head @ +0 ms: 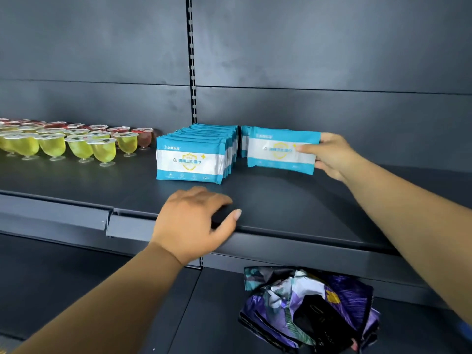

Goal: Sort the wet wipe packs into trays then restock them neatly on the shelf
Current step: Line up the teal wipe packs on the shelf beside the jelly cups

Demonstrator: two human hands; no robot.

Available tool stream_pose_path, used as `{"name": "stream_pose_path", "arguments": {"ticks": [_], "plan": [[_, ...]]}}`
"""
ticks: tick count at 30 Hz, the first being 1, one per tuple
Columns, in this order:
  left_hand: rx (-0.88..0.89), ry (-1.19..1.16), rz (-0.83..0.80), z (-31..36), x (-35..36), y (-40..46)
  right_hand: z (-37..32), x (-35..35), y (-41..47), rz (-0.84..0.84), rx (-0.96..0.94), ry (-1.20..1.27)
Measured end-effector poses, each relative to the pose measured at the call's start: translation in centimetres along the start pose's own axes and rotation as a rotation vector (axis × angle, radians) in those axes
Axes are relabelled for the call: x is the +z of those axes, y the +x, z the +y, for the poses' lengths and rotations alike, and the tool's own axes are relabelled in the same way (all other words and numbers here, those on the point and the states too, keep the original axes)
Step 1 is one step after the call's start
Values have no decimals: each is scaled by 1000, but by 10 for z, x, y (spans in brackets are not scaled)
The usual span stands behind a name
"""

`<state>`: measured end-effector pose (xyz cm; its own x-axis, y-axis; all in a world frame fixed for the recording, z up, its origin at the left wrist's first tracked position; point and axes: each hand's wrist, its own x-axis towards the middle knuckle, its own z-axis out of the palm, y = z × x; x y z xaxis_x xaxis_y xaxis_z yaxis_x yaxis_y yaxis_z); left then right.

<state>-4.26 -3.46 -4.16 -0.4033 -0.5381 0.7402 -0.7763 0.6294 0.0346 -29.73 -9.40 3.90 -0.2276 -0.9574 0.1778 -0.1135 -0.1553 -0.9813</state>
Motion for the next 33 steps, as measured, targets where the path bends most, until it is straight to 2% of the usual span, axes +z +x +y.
{"name": "stream_pose_path", "arguments": {"ticks": [2,5,15,29,33], "plan": [[37,3,-38,-3,1,2,8,0,17,91,23,-9],[40,1,2,-4,2,2,20,13,42,156,30,-44],[-22,-58,53,-4,4,2,47,46,108,229,-11,-91],[-3,-43,97,-7,6,-1,59,46,133,322,-74,-164],[-8,-40,76,-7,4,-1,55,37,122,451,-121,-118]]}}
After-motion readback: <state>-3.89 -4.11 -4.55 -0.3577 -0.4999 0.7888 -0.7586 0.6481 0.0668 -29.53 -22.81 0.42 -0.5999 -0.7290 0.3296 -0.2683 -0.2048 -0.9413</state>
